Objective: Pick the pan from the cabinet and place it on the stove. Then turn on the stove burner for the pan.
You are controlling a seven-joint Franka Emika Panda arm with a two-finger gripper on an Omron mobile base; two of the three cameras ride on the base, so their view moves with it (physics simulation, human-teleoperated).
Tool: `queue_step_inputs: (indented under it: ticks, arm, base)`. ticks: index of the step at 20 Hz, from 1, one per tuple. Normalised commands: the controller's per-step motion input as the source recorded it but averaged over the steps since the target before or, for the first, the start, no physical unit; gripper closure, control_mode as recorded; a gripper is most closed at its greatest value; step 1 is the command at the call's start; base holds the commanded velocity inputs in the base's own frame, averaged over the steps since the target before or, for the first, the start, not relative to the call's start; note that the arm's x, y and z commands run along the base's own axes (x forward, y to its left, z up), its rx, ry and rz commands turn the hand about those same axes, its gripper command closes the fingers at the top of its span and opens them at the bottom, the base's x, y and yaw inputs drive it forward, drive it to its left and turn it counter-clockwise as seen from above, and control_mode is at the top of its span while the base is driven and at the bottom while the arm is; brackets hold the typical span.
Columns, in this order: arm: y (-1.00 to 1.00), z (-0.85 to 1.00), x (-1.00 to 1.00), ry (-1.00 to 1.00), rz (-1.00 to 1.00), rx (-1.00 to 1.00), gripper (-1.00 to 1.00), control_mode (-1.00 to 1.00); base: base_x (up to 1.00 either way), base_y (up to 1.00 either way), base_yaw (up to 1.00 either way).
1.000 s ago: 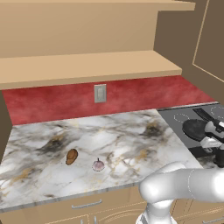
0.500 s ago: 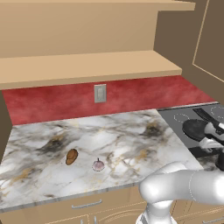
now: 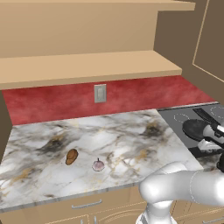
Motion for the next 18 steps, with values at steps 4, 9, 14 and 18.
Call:
queue_step_inputs:
  ticks: [4,9,14,18]
  arm:
    - [0.0,-0.08,0.16,0.0,0.01,0.0,-1.0,-1.0]
    - [0.0,-0.07,0.14,0.0,0.02,0.0,-1.0,-1.0]
    - [0.04,-0.17,0.03,0.0,0.01,0.0,1.0,-1.0]
    - [0.15,-0.19,0.0,0.0,0.0,0.0,1.0,-1.0]
  base:
    - [0.0,0.0,0.0]
    - [0.0,0.0,0.0]
    - [0.0,0.0,0.0]
    - [0.0,0.0,0.0]
